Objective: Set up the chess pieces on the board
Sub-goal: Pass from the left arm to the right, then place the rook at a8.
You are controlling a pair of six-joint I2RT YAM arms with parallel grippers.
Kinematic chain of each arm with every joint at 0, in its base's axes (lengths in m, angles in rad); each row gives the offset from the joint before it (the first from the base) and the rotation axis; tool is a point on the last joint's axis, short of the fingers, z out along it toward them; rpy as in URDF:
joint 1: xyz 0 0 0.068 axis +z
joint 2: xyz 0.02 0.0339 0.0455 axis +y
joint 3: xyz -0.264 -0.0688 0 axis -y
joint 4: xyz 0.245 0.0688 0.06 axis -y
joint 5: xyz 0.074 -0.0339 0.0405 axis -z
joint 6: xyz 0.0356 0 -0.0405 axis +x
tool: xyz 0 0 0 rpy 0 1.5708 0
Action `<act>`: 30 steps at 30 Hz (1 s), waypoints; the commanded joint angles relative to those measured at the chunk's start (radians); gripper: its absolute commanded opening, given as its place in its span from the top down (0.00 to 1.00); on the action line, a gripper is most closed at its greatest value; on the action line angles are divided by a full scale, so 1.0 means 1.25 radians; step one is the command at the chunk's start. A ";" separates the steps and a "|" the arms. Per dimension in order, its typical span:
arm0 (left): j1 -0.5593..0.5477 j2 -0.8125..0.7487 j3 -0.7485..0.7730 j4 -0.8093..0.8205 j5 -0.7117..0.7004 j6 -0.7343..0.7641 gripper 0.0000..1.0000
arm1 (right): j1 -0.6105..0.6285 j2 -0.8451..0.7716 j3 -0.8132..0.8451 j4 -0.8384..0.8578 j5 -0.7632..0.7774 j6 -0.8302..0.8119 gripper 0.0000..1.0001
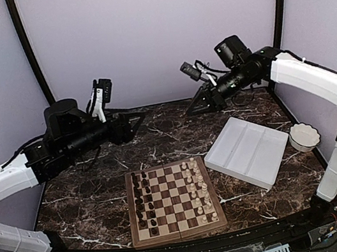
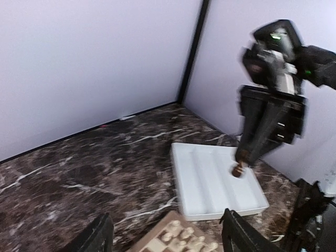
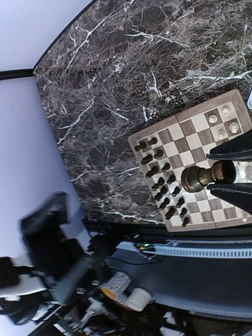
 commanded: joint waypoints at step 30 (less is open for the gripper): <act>0.349 -0.188 -0.190 -0.271 -0.194 -0.007 0.24 | 0.709 0.410 0.230 -0.094 0.747 -0.297 1.00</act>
